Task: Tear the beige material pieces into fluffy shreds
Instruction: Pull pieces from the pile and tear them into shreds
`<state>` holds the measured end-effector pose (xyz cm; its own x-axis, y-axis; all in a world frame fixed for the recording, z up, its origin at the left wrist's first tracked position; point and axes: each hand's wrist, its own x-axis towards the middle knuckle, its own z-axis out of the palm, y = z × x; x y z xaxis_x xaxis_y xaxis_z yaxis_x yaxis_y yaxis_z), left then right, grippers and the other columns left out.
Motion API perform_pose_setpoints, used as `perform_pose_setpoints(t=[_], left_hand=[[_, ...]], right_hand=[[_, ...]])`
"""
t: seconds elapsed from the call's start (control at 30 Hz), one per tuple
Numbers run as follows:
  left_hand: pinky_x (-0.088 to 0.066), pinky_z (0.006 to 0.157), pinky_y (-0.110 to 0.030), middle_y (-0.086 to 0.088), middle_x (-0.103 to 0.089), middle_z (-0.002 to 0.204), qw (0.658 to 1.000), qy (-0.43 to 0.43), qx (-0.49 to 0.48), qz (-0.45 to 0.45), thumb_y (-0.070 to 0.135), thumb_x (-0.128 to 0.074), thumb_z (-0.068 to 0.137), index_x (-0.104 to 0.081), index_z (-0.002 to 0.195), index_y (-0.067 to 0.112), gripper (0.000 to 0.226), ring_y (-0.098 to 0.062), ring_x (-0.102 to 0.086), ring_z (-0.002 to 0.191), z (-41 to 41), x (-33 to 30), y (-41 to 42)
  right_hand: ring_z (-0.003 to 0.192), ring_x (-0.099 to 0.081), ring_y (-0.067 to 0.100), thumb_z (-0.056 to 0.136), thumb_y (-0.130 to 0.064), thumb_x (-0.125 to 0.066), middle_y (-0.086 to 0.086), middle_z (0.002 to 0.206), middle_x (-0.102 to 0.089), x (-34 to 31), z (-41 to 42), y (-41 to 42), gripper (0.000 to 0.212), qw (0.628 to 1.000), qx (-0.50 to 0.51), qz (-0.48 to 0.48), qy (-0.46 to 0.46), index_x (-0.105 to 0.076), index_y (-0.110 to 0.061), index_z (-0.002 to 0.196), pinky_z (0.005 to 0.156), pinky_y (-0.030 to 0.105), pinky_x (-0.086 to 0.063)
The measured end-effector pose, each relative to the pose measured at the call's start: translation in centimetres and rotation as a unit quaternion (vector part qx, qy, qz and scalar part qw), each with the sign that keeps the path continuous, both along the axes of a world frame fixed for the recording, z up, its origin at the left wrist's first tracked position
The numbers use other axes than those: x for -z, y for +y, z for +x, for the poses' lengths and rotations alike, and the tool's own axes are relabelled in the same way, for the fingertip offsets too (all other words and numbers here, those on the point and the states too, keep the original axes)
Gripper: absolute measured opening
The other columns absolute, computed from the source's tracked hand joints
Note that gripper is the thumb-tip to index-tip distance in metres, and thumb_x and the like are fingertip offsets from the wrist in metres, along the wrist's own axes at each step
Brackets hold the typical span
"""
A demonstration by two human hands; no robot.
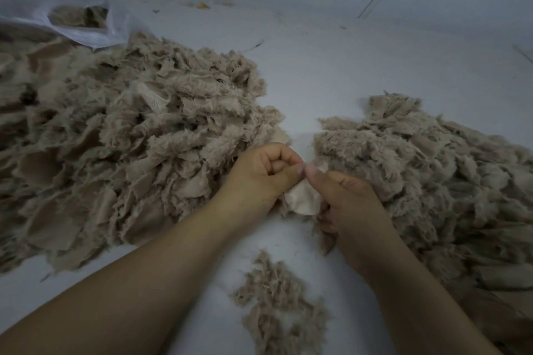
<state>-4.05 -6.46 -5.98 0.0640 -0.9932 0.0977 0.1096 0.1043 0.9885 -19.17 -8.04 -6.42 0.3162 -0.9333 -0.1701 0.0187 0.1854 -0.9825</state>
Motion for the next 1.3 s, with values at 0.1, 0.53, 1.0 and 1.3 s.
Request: perform_pose_setpoints(t=[0.1, 0.53, 1.0, 1.3], left_hand=[[-0.035, 0.039, -0.016, 0.002, -0.053, 0.051, 0.996, 0.039, -0.083, 0.014, 0.005, -0.053, 0.098, -0.062, 0.083, 0.01, 0.018, -0.007, -0.042, 0.039, 0.3, 0.5, -0.5], [-0.026, 0.041, -0.016, -0.003, -0.047, 0.039, 0.975, -0.098, 0.188, 0.059, 0.029, -0.077, 0.075, -0.069, 0.066, 0.008, 0.024, -0.009, -0.032, 0.035, 3.6, -0.3, -0.6], [-0.021, 0.036, -0.013, 0.002, -0.037, 0.035, 0.972, -0.092, 0.194, 0.101, 0.046, -0.066, 0.077, -0.058, 0.061, 0.004, 0.046, -0.006, -0.025, 0.03, 3.1, -1.5, -0.2], [-0.03, 0.035, -0.016, -0.012, -0.06, 0.053, 0.997, 0.024, 0.054, 0.055, 0.02, -0.062, 0.087, -0.06, 0.082, 0.001, 0.019, -0.014, -0.042, 0.031, 2.0, -0.5, -0.4]], right_hand=[[0.034, -0.025, 0.015, 0.097, -0.035, -0.061, 0.0, 0.046, -0.03, 0.1, 0.2, 0.1, 0.048, 1.0, 0.027, -0.001, 0.004, -0.047, -0.021, 0.054, 0.038, 0.018, -0.027], [0.038, -0.026, 0.015, 0.099, -0.035, -0.059, 0.003, 0.051, -0.033, 0.1, 0.0, 0.0, 0.044, 0.996, 0.067, 0.019, -0.047, -0.054, -0.021, 0.058, 0.038, 0.021, -0.031], [0.034, -0.03, 0.015, 0.088, -0.036, -0.071, 0.011, 0.054, -0.04, 0.0, -0.3, 0.0, 0.037, 0.998, 0.036, -0.002, -0.041, -0.067, -0.001, 0.075, 0.037, 0.018, -0.031], [0.04, -0.031, 0.017, 0.095, -0.037, -0.062, 0.012, 0.055, -0.041, 0.2, -0.4, -0.3, 0.037, 0.997, 0.043, 0.004, -0.069, -0.065, -0.008, 0.072, 0.041, 0.02, -0.031]])
